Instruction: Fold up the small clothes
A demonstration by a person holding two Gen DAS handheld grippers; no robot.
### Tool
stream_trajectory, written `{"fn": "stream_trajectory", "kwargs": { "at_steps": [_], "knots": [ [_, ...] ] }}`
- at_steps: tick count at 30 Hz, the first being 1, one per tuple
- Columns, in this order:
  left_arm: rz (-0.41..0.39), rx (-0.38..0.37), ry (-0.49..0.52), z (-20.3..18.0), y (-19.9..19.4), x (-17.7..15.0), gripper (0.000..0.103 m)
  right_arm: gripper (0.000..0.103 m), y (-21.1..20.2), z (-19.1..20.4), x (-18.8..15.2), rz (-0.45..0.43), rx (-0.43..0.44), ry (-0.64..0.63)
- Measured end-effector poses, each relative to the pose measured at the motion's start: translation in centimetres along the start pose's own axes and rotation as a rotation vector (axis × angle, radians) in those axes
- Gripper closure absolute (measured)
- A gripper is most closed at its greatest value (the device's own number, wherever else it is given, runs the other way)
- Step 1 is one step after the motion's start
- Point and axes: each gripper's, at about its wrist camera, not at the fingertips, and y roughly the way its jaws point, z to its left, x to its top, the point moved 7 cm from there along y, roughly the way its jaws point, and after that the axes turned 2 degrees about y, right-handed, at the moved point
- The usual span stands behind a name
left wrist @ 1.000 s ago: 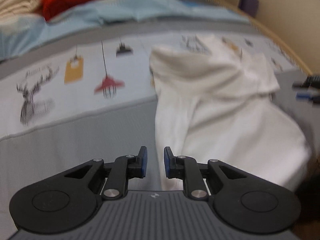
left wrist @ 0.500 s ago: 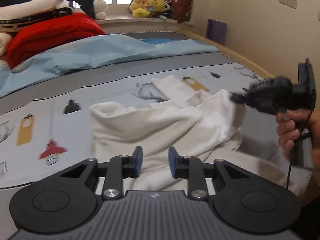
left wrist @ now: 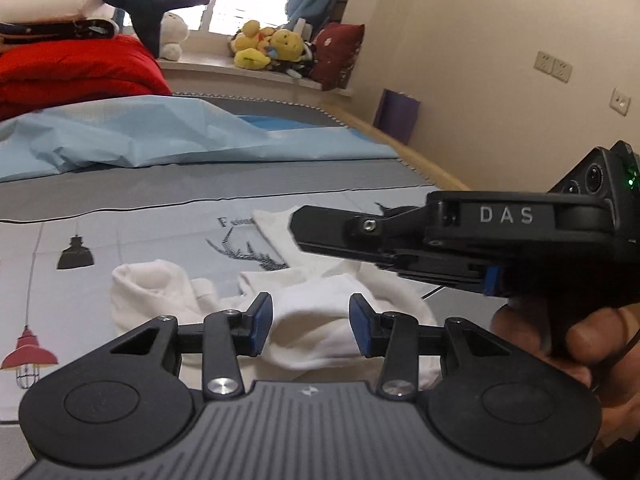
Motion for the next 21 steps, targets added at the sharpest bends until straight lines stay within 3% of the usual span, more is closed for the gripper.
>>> {"fn": "stream_trajectory", "kwargs": {
  "at_steps": [4, 9, 13, 15, 16, 18, 21],
  "knots": [
    [0.071, 0.068, 0.006, 1.1, 1.3, -0.3, 0.056, 0.1, -0.3, 0.6, 0.6, -0.027, -0.07, -0.043],
    [0.124, 0.121, 0.017, 1.7, 3.8, -0.8, 0.056, 0.097, -2.2, -2.7, 2.2, -0.126, -0.341, -0.049],
    [0.155, 0.134, -0.012, 2.3, 5.8, -1.4, 0.057, 0.095, -3.1, -7.2, 2.0, -0.095, -0.541, 0.037],
    [0.174, 0.133, -0.009, 2.4, 6.6, -1.6, 0.089, 0.094, -3.5, -8.9, 1.7, -0.08, -0.608, 0.075],
    [0.182, 0.142, -0.001, 2.7, 6.7, -1.5, 0.098, 0.094, -3.7, -9.7, 1.6, -0.074, -0.649, 0.094],
    [0.165, 0.183, 0.019, 3.9, 6.0, -0.9, 0.098, 0.094, -3.9, -10.8, 1.3, -0.058, -0.696, 0.123],
    [0.159, 0.325, 0.008, 9.0, 3.2, 0.8, 0.098, 0.092, -3.5, -12.3, 0.5, -0.007, -0.774, 0.12]
  ]
}}
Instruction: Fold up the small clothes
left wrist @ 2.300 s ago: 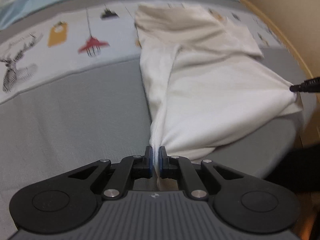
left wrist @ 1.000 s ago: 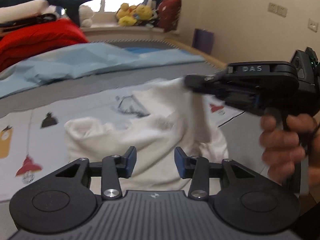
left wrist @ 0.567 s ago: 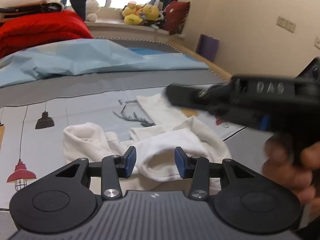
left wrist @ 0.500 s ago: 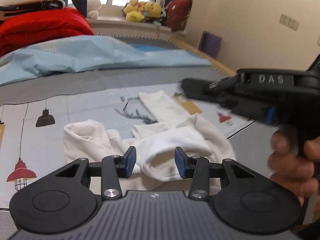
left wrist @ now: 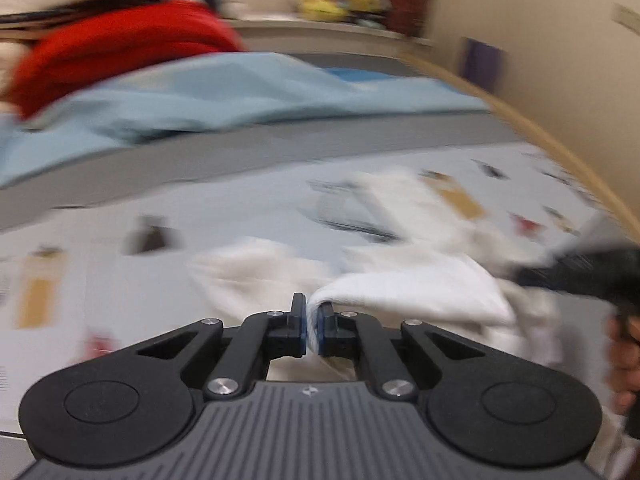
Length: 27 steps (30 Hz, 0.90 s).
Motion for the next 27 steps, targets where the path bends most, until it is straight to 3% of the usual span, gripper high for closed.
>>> {"fn": "stream_trajectory", "kwargs": {
  "at_steps": [3, 5, 7, 10, 13, 15, 16, 17, 19, 21, 23, 24, 27],
  "knots": [
    [-0.006, 0.23, -0.086, 10.0, -2.3, 0.4, 0.098, 0.091, 0.6, -0.4, -0.5, 0.022, -0.054, -0.014],
    [0.007, 0.447, -0.153, 17.7, -4.4, -0.6, 0.098, 0.088, 0.8, -0.3, -0.6, 0.03, -0.067, -0.022],
    [0.036, 0.644, -0.248, 25.2, -6.7, -2.6, 0.098, 0.087, 1.1, -0.2, -0.8, 0.034, -0.089, -0.046],
    [0.083, 0.874, -0.353, 33.2, -9.8, -5.8, 0.098, 0.086, 1.5, 0.0, -1.0, 0.039, -0.114, -0.077],
    [0.106, 1.0, -0.437, 37.6, -12.2, -7.8, 0.095, 0.085, 1.4, -0.3, -0.9, 0.031, -0.146, -0.085],
    [0.115, 1.053, -0.507, 39.4, -13.5, -8.7, 0.091, 0.078, 1.4, -0.6, -0.6, 0.023, -0.165, -0.088],
    [0.121, 1.061, -0.552, 39.9, -13.8, -9.1, 0.088, 0.075, 1.4, -0.9, -0.4, 0.014, -0.184, -0.088],
    [0.143, 1.043, -0.598, 40.0, -13.7, -9.3, 0.077, 0.072, 1.3, -1.3, -0.2, 0.004, -0.198, -0.084],
    [0.143, 0.939, -0.649, 39.0, -13.5, -9.3, 0.067, 0.07, 1.5, -2.0, 0.2, 0.001, -0.207, -0.077],
    [0.103, 0.866, -0.635, 37.1, -12.7, -7.5, 0.062, 0.067, 1.8, -2.8, 0.6, -0.004, -0.227, -0.073],
    [0.071, 0.809, -0.564, 33.8, -11.8, -5.6, 0.049, 0.067, 2.3, -3.9, 1.0, -0.005, -0.251, -0.054],
    [0.053, 0.75, -0.532, 31.9, -11.0, -4.8, 0.046, 0.067, 2.7, -4.6, 1.2, 0.0, -0.251, -0.036],
    [0.033, 0.449, -0.445, 25.2, -7.0, -3.1, 0.043, 0.066, 3.6, -5.5, 1.4, 0.026, -0.23, -0.016]
  ]
}}
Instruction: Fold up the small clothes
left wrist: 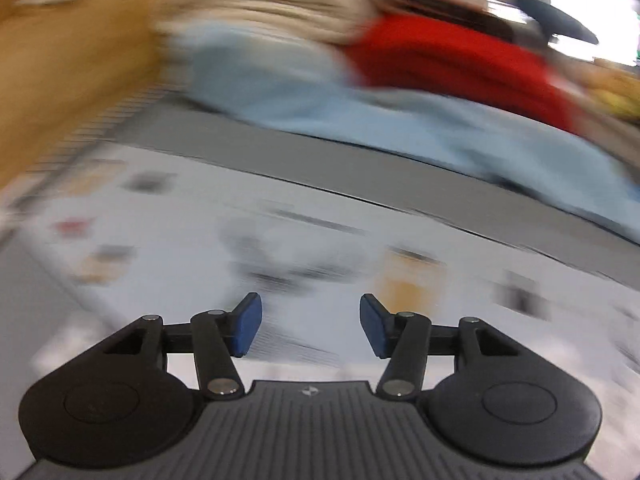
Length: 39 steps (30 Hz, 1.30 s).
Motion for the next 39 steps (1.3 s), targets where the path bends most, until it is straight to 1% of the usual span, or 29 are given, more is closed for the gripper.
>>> {"fn": "stream_trajectory", "kwargs": {
  "at_steps": [1, 2, 3, 5, 7, 9, 10, 12, 13, 14, 15, 16, 18, 20, 21, 22, 23, 24, 25, 28, 29, 31, 33, 34, 35, 36, 37, 38, 39],
  "knots": [
    [0.027, -0.089, 0.027, -2.4, 0.3, -0.8, 0.043, 0.066, 0.0, -0.1, 0.1, -0.006, -0.002, -0.002],
    [0.058, -0.16, 0.061, -4.6, 0.6, -1.9, 0.043, 0.066, -0.1, -0.2, 0.4, -0.014, 0.0, 0.002],
    [0.091, -0.21, 0.103, -6.4, 1.2, -2.8, 0.043, 0.066, -0.3, -0.3, 0.7, -0.021, 0.01, 0.014],
    [0.147, -0.262, 0.197, -9.8, 1.9, -5.1, 0.043, 0.066, -0.9, -0.5, 1.5, -0.041, 0.05, 0.041],
    [0.183, -0.286, 0.274, -11.9, 2.5, -7.2, 0.043, 0.064, -1.8, -0.8, 2.6, -0.09, 0.081, 0.057],
    [0.213, -0.306, 0.324, -13.1, 3.1, -9.1, 0.044, 0.057, -2.1, -1.3, 3.5, -0.13, 0.092, 0.069],
    [0.221, -0.304, 0.342, -13.5, 3.0, -10.0, 0.044, 0.057, -1.9, -1.5, 3.8, -0.136, 0.099, 0.07],
    [0.248, -0.281, 0.375, -13.5, 4.1, -11.2, 0.049, 0.057, -0.6, -1.7, 4.2, -0.109, 0.136, 0.068],
    [0.273, -0.257, 0.394, -13.1, 5.0, -11.7, 0.061, 0.057, 0.4, -1.5, 4.2, -0.07, 0.165, 0.067],
    [0.303, -0.198, 0.419, -12.3, 5.9, -12.2, 0.072, 0.057, 1.3, -1.3, 4.1, -0.028, 0.19, 0.062],
    [0.307, -0.15, 0.438, -11.2, 6.3, -12.3, 0.069, 0.057, 2.2, -0.9, 4.0, 0.007, 0.216, 0.05],
    [0.299, -0.157, 0.434, -10.4, 6.4, -12.3, 0.064, 0.057, 2.9, -0.4, 4.0, 0.021, 0.231, 0.03],
    [0.324, -0.177, 0.406, -9.6, 6.5, -12.1, 0.064, 0.057, 3.9, 0.4, 4.1, 0.02, 0.216, -0.031],
    [0.324, -0.164, 0.43, -9.4, 6.5, -12.1, 0.058, 0.057, 4.6, 0.8, 4.3, 0.011, 0.204, -0.066],
    [0.321, -0.157, 0.442, -9.4, 6.4, -12.1, 0.057, 0.06, 4.7, 1.1, 4.4, 0.0, 0.203, -0.078],
    [0.318, -0.149, 0.447, -9.4, 6.4, -12.2, 0.055, 0.064, 4.9, 1.4, 4.5, -0.009, 0.199, -0.095],
    [0.315, -0.143, 0.453, -9.5, 6.2, -12.1, 0.055, 0.085, 5.0, 1.8, 4.6, -0.012, 0.199, -0.114],
    [0.312, -0.138, 0.462, -9.6, 6.0, -12.2, 0.055, 0.094, 5.0, 2.1, 4.5, -0.003, 0.214, -0.128],
    [0.309, -0.134, 0.472, -9.7, 5.9, -12.3, 0.055, 0.095, 5.1, 2.4, 4.5, 0.0, 0.228, -0.135],
    [0.309, -0.136, 0.472, -9.8, 6.3, -11.9, 0.055, 0.096, 4.5, 2.8, 4.7, -0.034, 0.248, -0.171],
    [0.31, -0.139, 0.467, -9.6, 6.4, -11.8, 0.055, 0.096, 4.2, 2.5, 5.1, -0.048, 0.255, -0.144],
    [0.309, -0.144, 0.46, -9.4, 6.4, -11.7, 0.055, 0.096, 3.2, 0.7, 6.8, -0.106, 0.258, -0.039],
    [0.305, -0.144, 0.461, -9.5, 6.5, -11.7, 0.054, 0.096, 1.9, -2.4, 8.8, -0.209, 0.178, 0.073],
    [0.303, -0.142, 0.464, -9.6, 6.4, -11.7, 0.054, 0.096, 1.1, -4.9, 9.8, -0.286, 0.101, 0.149],
    [0.301, -0.14, 0.467, -9.6, 6.4, -11.8, 0.054, 0.096, 0.5, -7.3, 10.3, -0.34, 0.016, 0.212],
    [0.3, -0.14, 0.469, -9.7, 6.4, -11.8, 0.054, 0.097, 0.1, -10.1, 10.4, -0.375, -0.089, 0.279],
    [0.3, -0.141, 0.468, -9.7, 6.4, -11.8, 0.054, 0.097, -0.2, -13.1, 10.2, -0.395, -0.191, 0.355],
    [0.302, -0.143, 0.465, -9.6, 6.4, -11.7, 0.054, 0.097, -0.3, -15.7, 9.6, -0.39, -0.28, 0.418],
    [0.305, -0.145, 0.457, -9.6, 6.5, -11.7, 0.054, 0.097, -0.3, -18.1, 8.8, -0.372, -0.349, 0.482]
  ]
}}
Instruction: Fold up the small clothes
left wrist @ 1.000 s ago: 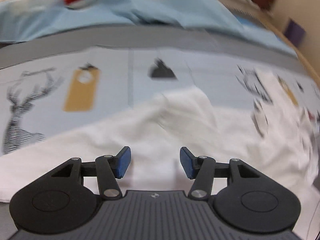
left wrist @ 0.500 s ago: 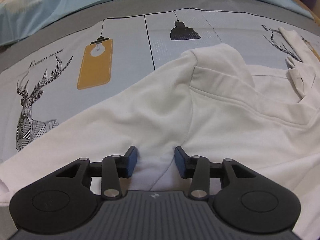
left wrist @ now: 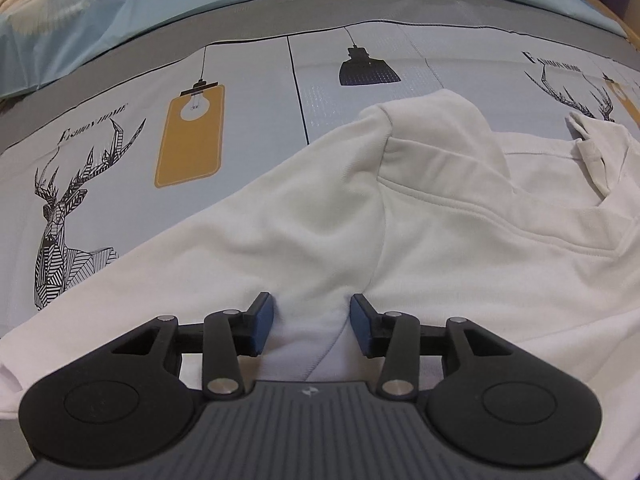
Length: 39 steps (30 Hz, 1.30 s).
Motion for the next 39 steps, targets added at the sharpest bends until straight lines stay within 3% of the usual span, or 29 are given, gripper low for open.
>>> {"fn": "stream_trajectory", "kwargs": {
  "at_steps": [1, 4, 8, 13, 15, 16, 17, 18, 19, 22, 25, 30, 33, 37, 39],
  "knots": [
    [0.0, -0.001, -0.006, 0.1, 0.0, 0.0, 0.052, 0.097, 0.8, -2.2, 0.1, 0.018, -0.05, 0.049],
    [-0.011, -0.005, -0.027, 0.3, 0.1, 0.2, 0.05, 0.1, 1.5, -4.7, 0.7, -0.002, -0.085, 0.068],
    [-0.03, -0.014, -0.037, 0.3, 0.1, 0.4, 0.05, 0.103, 1.4, -5.9, 1.6, -0.042, -0.117, 0.069],
    [-0.057, -0.076, -0.114, 1.0, -0.9, 1.3, 0.051, 0.099, -0.6, -5.4, 1.8, -0.093, -0.223, 0.044],
    [-0.115, -0.091, -0.154, 1.4, -2.0, 2.3, 0.051, 0.096, -2.7, -2.4, 1.7, -0.141, -0.158, -0.025],
    [-0.149, -0.098, -0.169, 1.5, -2.5, 2.9, 0.051, 0.094, -3.7, 0.1, 1.3, -0.149, -0.071, -0.086],
    [-0.181, -0.109, -0.179, 1.5, -2.8, 3.3, 0.051, 0.086, -4.7, 2.3, 0.7, -0.159, 0.01, -0.138],
    [-0.208, -0.121, -0.182, 1.3, -3.1, 3.6, 0.052, 0.072, -5.9, 4.8, -0.4, -0.159, 0.11, -0.195],
    [-0.234, -0.127, -0.182, 1.1, -3.2, 3.9, 0.052, 0.066, -6.7, 7.2, -1.9, -0.116, 0.23, -0.254],
    [-0.263, -0.124, -0.157, 0.4, -2.8, 4.5, 0.051, 0.066, -9.4, 13.8, -7.9, 0.086, 0.572, -0.436],
    [-0.263, -0.131, -0.144, -0.2, -2.1, 4.7, 0.05, 0.066, -11.4, 17.4, -13.9, 0.243, 0.729, -0.62],
    [-0.276, -0.12, -0.114, -0.5, -1.3, 5.3, 0.05, 0.065, -12.6, 19.5, -20.2, 0.386, 0.779, -0.826],
    [-0.27, -0.126, -0.104, -0.9, -0.4, 5.4, 0.05, 0.065, -11.7, 19.4, -21.6, 0.377, 0.721, -0.925],
    [-0.252, -0.1, -0.079, -1.3, 0.8, 5.2, 0.051, 0.065, -11.1, 19.5, -21.7, 0.357, 0.715, -0.953],
    [-0.21, -0.072, -0.072, -1.1, 1.8, 5.0, 0.057, 0.076, -11.1, 19.8, -21.6, 0.336, 0.708, -0.961]
  ]
}}
